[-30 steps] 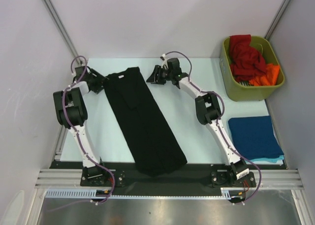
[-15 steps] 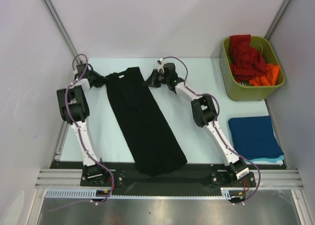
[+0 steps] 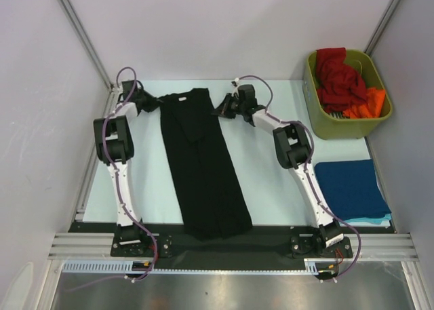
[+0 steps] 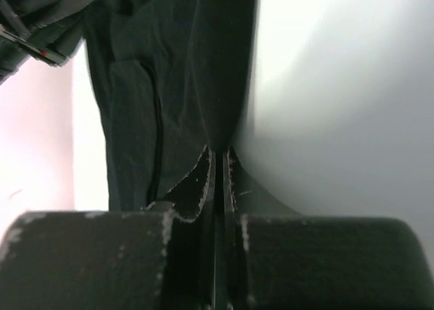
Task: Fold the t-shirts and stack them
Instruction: Fold the tshirt
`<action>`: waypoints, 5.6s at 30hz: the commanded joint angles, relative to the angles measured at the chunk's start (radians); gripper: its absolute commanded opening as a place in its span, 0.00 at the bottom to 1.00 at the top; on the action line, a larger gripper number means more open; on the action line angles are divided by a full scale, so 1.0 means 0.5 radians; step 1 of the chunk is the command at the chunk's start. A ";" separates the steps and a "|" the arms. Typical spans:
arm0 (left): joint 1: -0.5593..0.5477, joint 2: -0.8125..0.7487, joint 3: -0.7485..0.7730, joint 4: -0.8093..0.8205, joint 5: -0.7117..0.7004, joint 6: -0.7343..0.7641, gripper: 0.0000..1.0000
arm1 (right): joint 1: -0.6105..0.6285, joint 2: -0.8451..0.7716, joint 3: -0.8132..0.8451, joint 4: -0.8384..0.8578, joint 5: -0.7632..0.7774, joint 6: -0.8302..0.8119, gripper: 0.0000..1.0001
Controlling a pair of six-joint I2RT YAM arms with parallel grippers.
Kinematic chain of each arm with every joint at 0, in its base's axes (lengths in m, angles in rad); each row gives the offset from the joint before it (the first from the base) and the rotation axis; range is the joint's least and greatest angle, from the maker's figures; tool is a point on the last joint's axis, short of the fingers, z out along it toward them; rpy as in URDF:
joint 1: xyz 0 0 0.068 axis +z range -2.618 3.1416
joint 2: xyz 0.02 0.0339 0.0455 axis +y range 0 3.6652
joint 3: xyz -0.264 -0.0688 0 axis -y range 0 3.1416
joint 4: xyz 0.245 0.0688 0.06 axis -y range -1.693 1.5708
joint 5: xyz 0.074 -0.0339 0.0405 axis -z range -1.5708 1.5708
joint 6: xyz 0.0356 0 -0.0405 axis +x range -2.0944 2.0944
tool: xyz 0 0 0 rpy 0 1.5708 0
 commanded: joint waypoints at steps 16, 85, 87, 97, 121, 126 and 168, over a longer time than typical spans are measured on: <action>-0.439 0.466 0.992 0.043 -0.079 -0.212 0.50 | -0.423 -0.606 -0.763 -0.123 0.286 -0.347 0.04; -1.633 -3.477 -3.322 -1.035 -0.242 -0.509 0.53 | 0.924 -3.371 -4.024 -0.013 0.408 0.978 0.53; -1.633 -3.443 -3.325 -1.001 -0.233 -0.512 0.51 | 0.927 -3.371 -4.027 -0.010 0.408 0.984 0.53; -1.633 -3.563 -3.392 -0.991 -0.147 -0.558 0.59 | 0.945 -3.300 -4.076 0.107 0.390 1.033 0.49; -1.629 -3.308 -2.816 -1.117 -0.407 -0.300 0.00 | 0.713 -3.303 -3.751 -0.120 0.206 0.805 0.00; -1.422 -2.864 -2.408 -1.059 -0.350 -0.098 0.01 | 0.253 -2.915 -3.365 -0.383 -0.116 0.414 0.00; -0.666 -0.749 -0.509 -1.001 -0.006 0.246 0.00 | -0.389 -0.864 -0.765 -1.455 -0.426 -0.421 0.00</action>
